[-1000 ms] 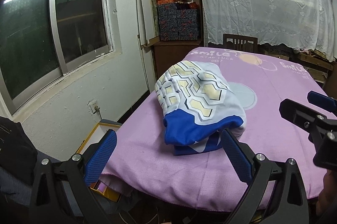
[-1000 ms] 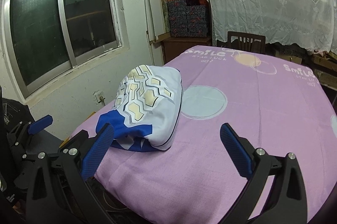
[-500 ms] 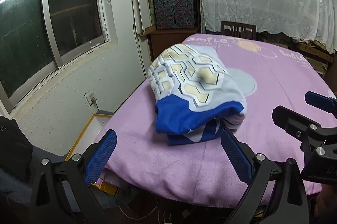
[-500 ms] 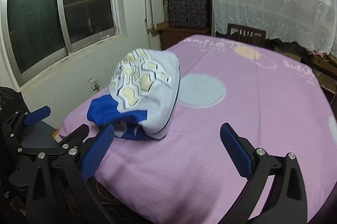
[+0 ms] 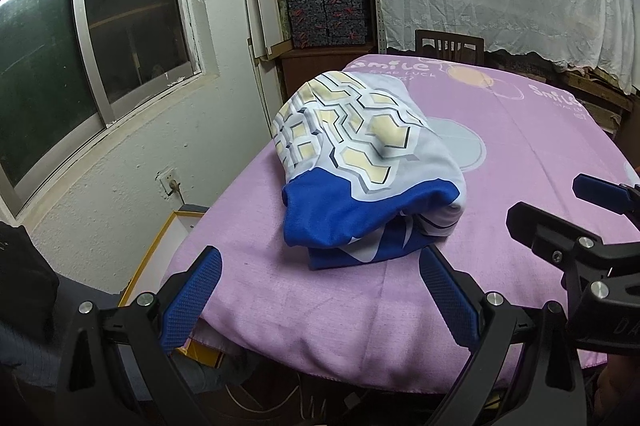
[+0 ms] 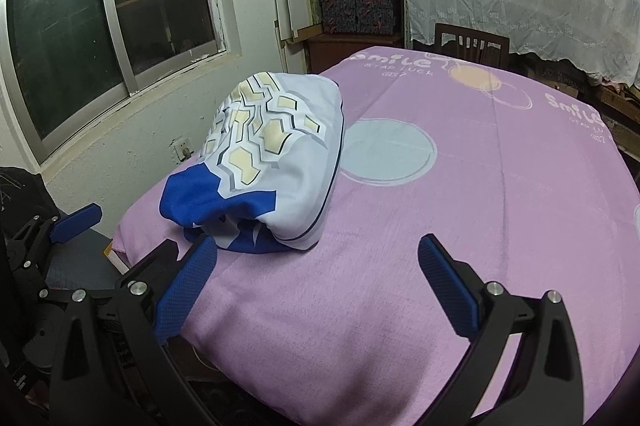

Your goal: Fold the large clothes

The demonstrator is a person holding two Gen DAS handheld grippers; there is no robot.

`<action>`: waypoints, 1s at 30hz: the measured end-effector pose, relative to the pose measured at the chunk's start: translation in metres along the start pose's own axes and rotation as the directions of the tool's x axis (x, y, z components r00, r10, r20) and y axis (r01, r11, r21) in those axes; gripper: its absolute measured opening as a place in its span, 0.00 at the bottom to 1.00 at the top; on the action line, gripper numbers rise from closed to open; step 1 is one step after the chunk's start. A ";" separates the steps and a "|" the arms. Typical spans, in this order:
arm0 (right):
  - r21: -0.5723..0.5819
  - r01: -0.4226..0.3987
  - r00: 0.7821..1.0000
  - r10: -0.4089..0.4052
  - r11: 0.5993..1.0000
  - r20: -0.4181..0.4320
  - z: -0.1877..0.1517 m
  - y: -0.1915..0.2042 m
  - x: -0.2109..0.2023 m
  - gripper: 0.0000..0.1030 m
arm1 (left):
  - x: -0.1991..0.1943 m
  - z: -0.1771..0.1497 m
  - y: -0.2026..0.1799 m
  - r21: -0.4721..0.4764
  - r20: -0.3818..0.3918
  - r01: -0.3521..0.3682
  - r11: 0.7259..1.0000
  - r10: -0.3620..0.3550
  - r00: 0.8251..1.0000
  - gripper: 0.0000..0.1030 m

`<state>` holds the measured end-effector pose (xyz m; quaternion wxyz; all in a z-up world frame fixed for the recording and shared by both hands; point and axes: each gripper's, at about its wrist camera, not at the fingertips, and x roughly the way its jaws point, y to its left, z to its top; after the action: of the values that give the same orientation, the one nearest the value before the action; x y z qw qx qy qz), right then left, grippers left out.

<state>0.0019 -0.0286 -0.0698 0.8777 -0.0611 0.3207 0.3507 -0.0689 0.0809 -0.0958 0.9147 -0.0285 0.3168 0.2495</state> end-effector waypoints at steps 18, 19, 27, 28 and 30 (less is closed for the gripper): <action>-0.002 -0.002 1.000 0.002 1.000 -0.001 -0.001 0.001 -0.001 0.95 | -0.008 0.001 -0.002 -0.004 0.034 -0.008 1.000 0.009 0.999 0.96; -0.001 -0.003 1.000 0.003 1.000 -0.001 -0.001 0.001 -0.001 0.95 | -0.009 0.002 -0.002 -0.007 0.037 -0.011 1.000 0.011 0.999 0.96; 0.011 -0.001 1.000 0.001 1.000 0.013 0.001 0.000 -0.003 0.95 | -0.009 0.004 -0.001 -0.013 0.027 0.009 1.000 -0.009 1.000 0.96; 0.013 -0.002 1.000 0.002 1.000 0.014 0.001 -0.001 -0.004 0.95 | -0.008 0.004 0.000 -0.018 0.025 0.011 1.000 -0.011 1.000 0.96; 0.016 -0.001 1.000 0.001 1.000 0.015 0.002 -0.002 -0.004 0.95 | -0.008 0.004 0.002 -0.028 0.022 0.012 1.000 -0.012 1.000 0.96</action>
<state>0.0016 -0.0315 -0.0662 0.8804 -0.0512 0.3168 0.3492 -0.0728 0.0800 -0.0881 0.9191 -0.0404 0.3029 0.2488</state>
